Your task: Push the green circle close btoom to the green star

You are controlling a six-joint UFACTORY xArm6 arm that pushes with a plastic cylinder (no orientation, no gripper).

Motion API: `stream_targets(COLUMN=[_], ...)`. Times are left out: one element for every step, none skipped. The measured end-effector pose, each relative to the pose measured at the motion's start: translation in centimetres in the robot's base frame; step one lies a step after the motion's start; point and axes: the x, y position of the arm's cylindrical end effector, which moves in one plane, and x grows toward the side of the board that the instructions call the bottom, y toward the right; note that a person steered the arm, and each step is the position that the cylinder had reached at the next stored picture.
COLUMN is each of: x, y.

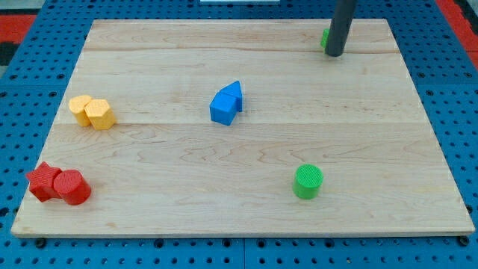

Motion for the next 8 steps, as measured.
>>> stream_targets(x=[-1.8,0.7,7.1,14.9,22.2,28.0,31.7,33.8], y=[1.0,1.1,4.6,7.4,7.6,6.8,1.1,-8.8])
